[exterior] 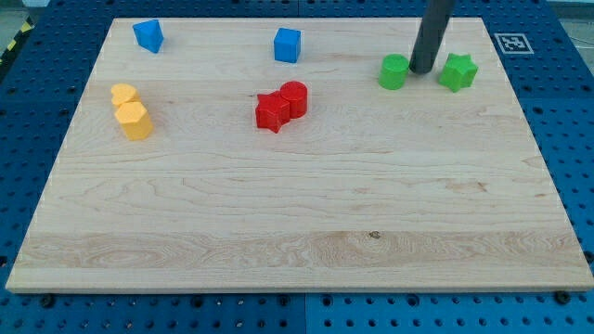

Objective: Place the green circle to the left of the green star

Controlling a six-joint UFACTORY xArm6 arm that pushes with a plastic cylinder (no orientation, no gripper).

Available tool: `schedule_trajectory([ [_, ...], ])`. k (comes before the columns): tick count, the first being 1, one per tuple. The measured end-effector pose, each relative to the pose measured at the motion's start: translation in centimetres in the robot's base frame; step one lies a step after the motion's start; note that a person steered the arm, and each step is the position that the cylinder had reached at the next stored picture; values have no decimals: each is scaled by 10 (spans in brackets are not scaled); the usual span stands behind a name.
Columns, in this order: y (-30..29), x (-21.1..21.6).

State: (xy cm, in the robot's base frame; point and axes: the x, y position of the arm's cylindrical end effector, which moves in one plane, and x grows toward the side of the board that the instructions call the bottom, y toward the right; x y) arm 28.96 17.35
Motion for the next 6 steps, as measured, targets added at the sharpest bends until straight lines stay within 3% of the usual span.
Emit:
schedule_trajectory([
  [1, -10, -46],
  [2, -37, -46],
  [3, -46, -11],
  [4, -8, 26],
  [6, 1, 50],
])
